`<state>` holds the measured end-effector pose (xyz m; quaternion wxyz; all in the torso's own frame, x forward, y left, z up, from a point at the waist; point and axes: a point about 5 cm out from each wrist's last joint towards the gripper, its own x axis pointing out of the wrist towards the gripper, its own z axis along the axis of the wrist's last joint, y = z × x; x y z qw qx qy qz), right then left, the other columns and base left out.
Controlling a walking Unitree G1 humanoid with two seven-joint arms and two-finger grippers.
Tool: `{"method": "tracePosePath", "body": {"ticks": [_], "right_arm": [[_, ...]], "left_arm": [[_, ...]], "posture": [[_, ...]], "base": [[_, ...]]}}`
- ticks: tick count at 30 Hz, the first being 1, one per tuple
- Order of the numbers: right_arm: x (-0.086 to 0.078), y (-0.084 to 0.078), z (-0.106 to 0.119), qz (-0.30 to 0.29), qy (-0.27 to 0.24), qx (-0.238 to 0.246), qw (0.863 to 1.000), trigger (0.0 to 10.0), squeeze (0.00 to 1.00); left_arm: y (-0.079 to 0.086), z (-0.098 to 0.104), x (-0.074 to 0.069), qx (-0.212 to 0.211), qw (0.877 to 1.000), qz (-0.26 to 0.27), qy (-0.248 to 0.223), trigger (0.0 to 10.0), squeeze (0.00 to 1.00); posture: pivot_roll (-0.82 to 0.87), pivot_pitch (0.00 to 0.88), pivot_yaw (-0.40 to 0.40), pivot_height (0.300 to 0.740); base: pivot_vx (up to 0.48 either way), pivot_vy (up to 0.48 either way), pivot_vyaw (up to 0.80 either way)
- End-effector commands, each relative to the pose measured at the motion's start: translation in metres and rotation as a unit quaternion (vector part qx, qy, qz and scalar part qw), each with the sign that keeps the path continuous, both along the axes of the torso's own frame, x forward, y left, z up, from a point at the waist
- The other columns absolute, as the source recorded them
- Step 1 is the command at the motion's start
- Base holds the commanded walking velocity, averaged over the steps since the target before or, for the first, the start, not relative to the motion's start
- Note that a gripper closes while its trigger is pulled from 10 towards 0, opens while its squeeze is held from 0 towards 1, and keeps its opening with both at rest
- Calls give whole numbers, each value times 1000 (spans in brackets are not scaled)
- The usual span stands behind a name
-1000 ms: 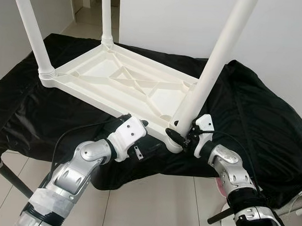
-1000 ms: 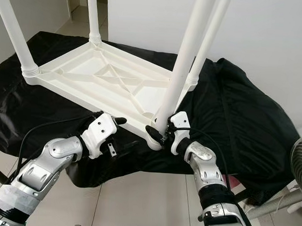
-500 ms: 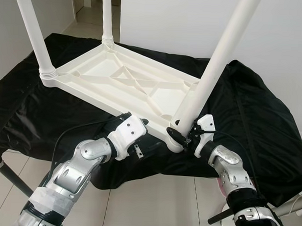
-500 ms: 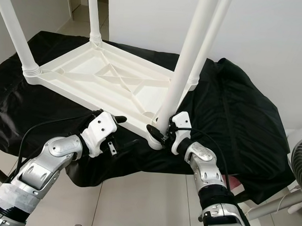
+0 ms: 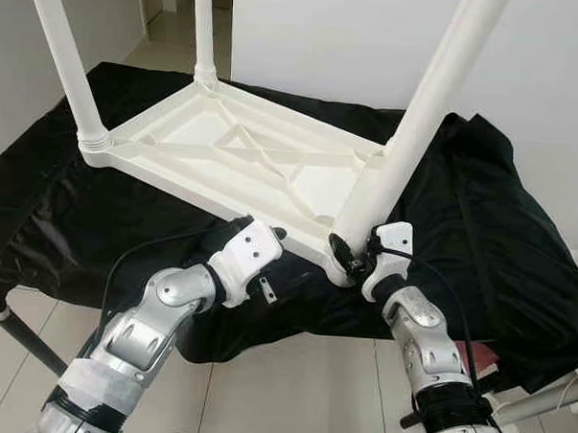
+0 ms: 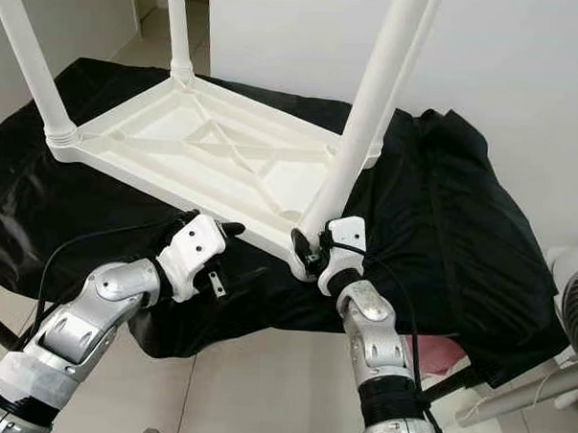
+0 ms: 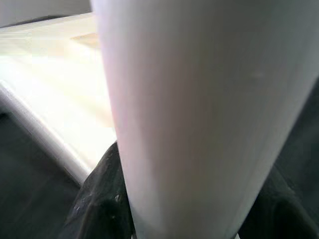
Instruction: Building children table
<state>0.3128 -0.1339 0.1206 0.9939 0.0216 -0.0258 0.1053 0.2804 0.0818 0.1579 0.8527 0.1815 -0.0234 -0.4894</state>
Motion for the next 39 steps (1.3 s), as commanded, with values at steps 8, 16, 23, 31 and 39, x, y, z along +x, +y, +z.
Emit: {"method": "tracePosePath", "body": {"ticks": [8, 16, 23, 31, 39], "right_arm": [[-12, 23, -7, -113, 30, 31, 993, 10000, 0], [-13, 27, -2, -98, 29, 40, 994, 10000, 0], [-13, 27, 3, -102, 22, 41, 994, 10000, 1000], [-16, 16, 9, -50, -17, 29, 998, 10000, 1000], [-19, -9, 11, 34, -37, 21, 999, 10000, 0]], "left_arm": [[-3, -4, -2, 5, 1000, -15, 14, 10000, 0], [-1, -3, -1, 7, 1000, -14, 12, 10000, 0], [-1, -3, -1, 8, 1000, -13, 12, 10000, 0], [-2, -3, -1, 7, 1000, -14, 11, 10000, 0], [-2, -3, -1, 5, 1000, -13, 11, 10000, 0]], "posture": [[26, 52, -78, 740], [31, 46, -76, 740], [31, 46, -75, 740], [25, 47, -77, 740], [22, 49, -80, 740]], "base": [[0, 0, 0], [0, 0, 0], [0, 0, 0], [0, 0, 0], [0, 0, 0]]}}
